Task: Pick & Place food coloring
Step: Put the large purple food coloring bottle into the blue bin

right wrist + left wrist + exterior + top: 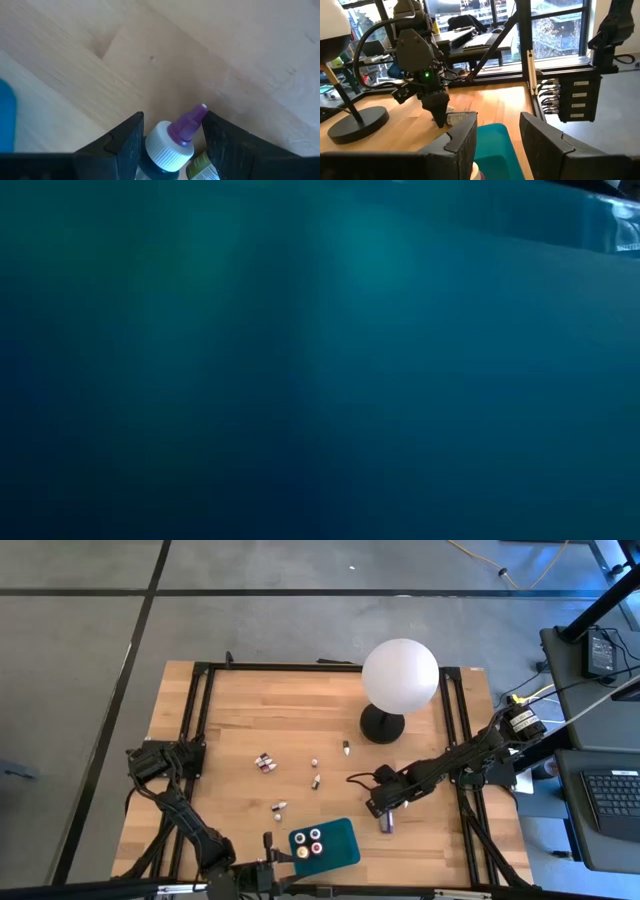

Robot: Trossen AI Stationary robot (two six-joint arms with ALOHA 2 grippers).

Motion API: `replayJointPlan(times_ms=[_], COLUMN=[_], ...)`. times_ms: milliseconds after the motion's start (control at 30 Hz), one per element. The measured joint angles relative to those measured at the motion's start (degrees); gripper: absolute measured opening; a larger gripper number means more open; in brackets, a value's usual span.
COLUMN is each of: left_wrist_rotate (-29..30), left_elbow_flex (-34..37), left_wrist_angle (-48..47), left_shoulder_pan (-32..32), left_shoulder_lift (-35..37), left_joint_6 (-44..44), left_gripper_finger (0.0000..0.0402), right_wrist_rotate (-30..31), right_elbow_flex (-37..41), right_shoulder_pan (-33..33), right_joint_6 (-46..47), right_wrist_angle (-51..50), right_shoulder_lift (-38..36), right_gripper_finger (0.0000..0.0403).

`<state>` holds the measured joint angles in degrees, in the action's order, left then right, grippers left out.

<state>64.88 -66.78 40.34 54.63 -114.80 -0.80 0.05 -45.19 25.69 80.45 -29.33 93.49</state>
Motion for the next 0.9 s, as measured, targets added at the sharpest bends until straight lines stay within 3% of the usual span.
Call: replayJointPlan(times_ms=[367,600,733,900], left_wrist_rotate=[-0.1,-0.1,0.0,0.0], left_elbow_flex=[0.0,0.0,0.0,0.0], left_wrist_angle=[-0.4,-0.4,-0.4,-0.4], left_shoulder_pan=[0.5,0.5,0.5,0.5], left_shoulder_lift=[0.0,0.0,0.0,0.0], left_joint_6=[-0.1,-0.9,-0.9,0.2], left_gripper_finger=[0.0147,0.0145,0.0145,0.0144], right_wrist_rotate=[-0.1,0.7,2.0,8.6], right_elbow_flex=[0.1,-0.7,-5.1,-14.5], right_shoulder_pan=[0.0,0.1,0.2,0.3], right_joint_6=[-0.9,-6.5,-11.8,-21.4], right_wrist_angle=[-0.8,-1.1,-6.3,-12.0], right_shoulder_lift=[0.0,0.1,0.7,0.4], right_gripper_finger=[0.0128,0.0132,0.0128,0.0124])
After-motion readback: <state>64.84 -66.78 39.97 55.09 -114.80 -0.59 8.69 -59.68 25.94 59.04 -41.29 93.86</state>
